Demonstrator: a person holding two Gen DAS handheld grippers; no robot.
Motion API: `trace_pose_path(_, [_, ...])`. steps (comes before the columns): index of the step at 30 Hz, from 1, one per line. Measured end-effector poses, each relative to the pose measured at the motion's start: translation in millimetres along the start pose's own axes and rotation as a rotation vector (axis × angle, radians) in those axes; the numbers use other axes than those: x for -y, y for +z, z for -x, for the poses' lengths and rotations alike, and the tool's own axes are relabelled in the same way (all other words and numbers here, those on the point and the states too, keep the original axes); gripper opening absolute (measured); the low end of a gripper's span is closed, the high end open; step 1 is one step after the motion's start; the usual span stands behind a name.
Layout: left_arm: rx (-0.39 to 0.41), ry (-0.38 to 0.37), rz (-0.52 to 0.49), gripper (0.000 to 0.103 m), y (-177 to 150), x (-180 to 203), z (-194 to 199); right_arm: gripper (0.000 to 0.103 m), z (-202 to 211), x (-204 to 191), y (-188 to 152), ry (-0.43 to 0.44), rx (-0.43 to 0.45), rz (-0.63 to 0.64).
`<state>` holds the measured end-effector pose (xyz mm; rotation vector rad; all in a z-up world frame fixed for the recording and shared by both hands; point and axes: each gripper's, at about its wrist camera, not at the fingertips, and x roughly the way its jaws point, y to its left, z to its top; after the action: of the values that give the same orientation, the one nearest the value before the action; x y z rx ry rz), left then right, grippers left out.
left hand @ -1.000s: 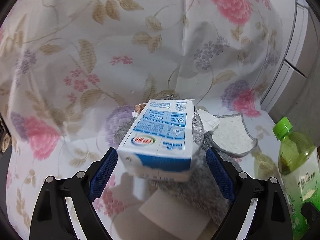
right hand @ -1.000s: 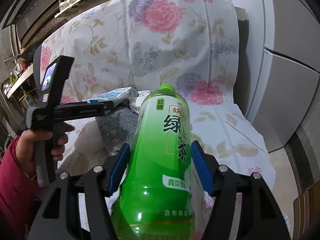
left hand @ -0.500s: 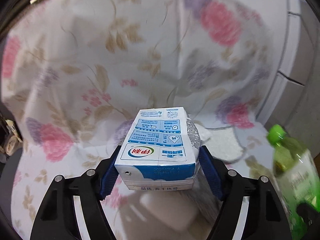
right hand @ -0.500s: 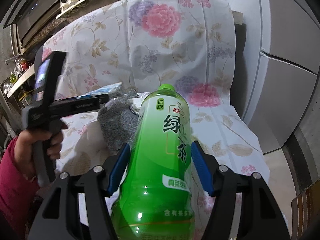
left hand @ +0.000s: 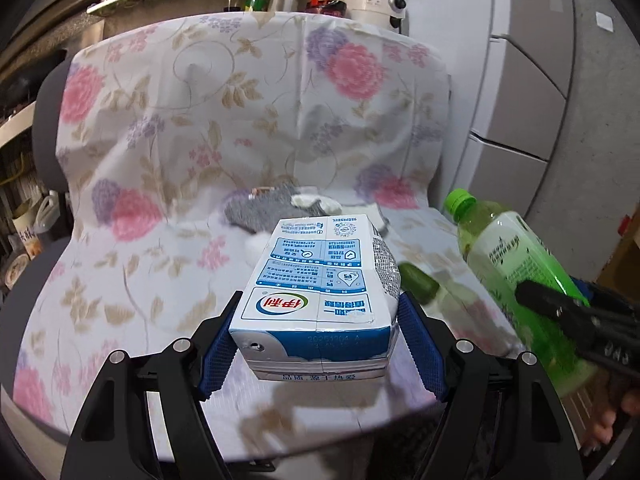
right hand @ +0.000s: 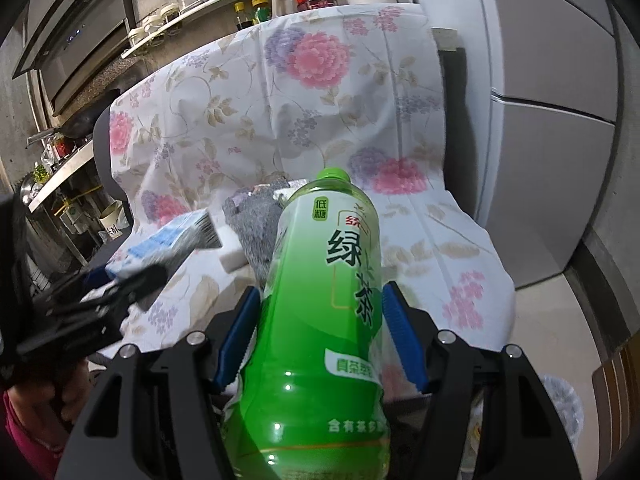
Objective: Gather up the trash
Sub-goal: 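Carry the milk carton and green bottle to the bin and release both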
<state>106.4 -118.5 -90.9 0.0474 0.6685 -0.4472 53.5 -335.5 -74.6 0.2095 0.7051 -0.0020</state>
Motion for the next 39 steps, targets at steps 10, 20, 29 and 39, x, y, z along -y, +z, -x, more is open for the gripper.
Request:
trace_pose_path(10, [-0.002, -0.039, -0.052, 0.075, -41, 23, 25, 0.063, 39, 10, -37, -0.082, 0.039, -0.03])
trace_pose_path(20, [-0.017, -0.158, -0.193, 0.075, -37, 84, 22, 0.063, 78, 51, -55, -0.184, 0.076, -0.099])
trace_pose_path(29, [-0.018, -0.364, -0.328, 0.076, -36, 183, 2, 0.063, 124, 119, -81, -0.327, 0.096, -0.208])
trace_pose_path(39, [-0.158, -0.518, -0.423, 0.076, -66, 274, -48, 0.063, 130, 193, -131, -0.427, 0.039, -0.382])
